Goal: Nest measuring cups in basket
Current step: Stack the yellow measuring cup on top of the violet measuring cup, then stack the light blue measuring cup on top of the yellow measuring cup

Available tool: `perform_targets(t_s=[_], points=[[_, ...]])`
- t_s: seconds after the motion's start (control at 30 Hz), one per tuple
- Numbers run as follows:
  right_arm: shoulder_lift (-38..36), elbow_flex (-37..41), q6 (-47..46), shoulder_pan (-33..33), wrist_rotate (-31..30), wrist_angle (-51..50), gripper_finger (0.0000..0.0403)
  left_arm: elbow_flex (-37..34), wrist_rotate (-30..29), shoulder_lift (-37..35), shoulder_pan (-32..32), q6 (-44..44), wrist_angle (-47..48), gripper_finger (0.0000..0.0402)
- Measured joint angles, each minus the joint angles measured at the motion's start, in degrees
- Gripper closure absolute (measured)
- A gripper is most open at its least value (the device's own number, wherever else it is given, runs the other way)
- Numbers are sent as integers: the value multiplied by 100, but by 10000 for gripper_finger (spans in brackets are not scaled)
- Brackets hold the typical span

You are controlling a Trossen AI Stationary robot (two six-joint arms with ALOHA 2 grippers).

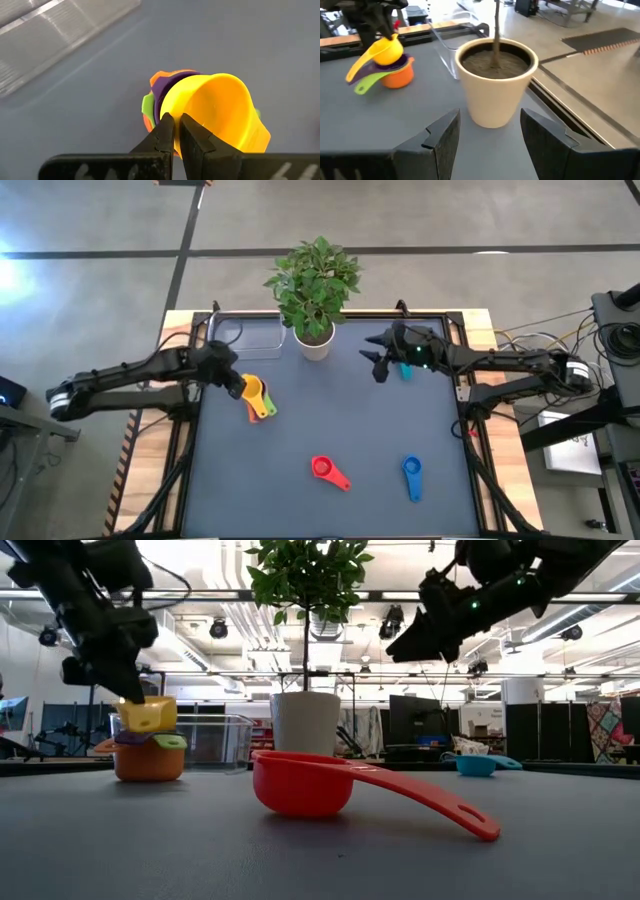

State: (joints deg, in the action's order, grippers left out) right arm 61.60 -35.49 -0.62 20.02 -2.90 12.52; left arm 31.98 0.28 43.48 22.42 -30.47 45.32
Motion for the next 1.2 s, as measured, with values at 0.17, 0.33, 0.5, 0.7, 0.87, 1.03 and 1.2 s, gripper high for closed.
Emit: perform_targets(t_s=[0.17, 0.33, 0.5, 0.7, 0.87, 1.03, 1.2], points=[[-16, 20, -72, 226, -2, -107, 207, -10, 78, 415, 113, 150, -93, 400], [-11, 31, -253, 392, -7, -302, 207, 3, 79, 538, 111, 132, -190, 368], [-11, 93, -302, 434, -7, -398, 209, 7, -3, 536, 111, 148, -265, 312], [-13, 94, -343, 438, -11, -553, 209, 14, -77, 519, 111, 132, -236, 243], [-11, 89, -388, 552, -28, -1007, 209, 313, -98, 305, 61, 86, -191, 210], [29, 57, -830, 723, -609, -1859, 209, 342, -828, -302, -416, 160, -1000, 207], [29, 57, -1312, 938, -864, -2425, 209, -478, -1018, -777, -1148, 327, -3107, 216]])
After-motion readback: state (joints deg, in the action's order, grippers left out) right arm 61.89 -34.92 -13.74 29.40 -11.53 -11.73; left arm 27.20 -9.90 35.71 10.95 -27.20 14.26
